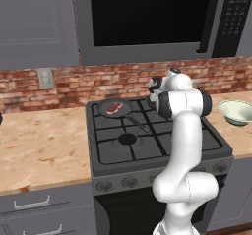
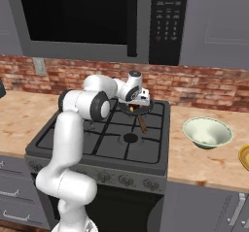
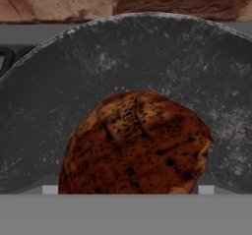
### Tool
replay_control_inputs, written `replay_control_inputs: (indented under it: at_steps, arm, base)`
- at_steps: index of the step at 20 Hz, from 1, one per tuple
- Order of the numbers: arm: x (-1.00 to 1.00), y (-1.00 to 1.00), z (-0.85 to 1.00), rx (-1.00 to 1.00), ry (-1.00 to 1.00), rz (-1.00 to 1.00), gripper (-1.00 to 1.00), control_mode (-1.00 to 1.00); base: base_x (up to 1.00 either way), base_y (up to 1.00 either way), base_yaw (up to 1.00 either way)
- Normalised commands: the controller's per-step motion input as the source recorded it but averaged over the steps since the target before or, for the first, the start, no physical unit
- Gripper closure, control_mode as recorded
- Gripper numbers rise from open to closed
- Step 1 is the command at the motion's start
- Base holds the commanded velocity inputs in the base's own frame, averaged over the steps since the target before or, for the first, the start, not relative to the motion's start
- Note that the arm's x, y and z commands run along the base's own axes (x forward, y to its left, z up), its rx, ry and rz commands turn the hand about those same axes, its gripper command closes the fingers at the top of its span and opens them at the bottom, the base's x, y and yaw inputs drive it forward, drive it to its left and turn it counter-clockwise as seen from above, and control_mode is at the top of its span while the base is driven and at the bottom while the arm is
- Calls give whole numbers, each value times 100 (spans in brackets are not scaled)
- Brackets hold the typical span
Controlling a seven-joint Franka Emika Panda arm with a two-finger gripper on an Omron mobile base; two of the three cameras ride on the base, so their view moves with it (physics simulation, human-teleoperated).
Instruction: Place one of the steaks on the plate and the other in the bowl. Then place the bowl in the fridge.
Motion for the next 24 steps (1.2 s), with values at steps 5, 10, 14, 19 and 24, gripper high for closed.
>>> replay_control_inputs:
  at_steps: [5,10,14,19,24]
  arm:
    - [-1,0,-46,0,-1,0,100,-100]
    - [-25,0,0,0,-11,0,100,-100]
    - [-9,0,0,0,-19,0,100,-100]
    - [-19,-4,7,3,-27,0,100,-100]
    - [-39,-22,65,11,-15,0,100,-100]
  base:
    - [0,0,0]
    - [0,0,0]
    - [0,0,0]
    - [0,0,0]
    - [0,0,0]
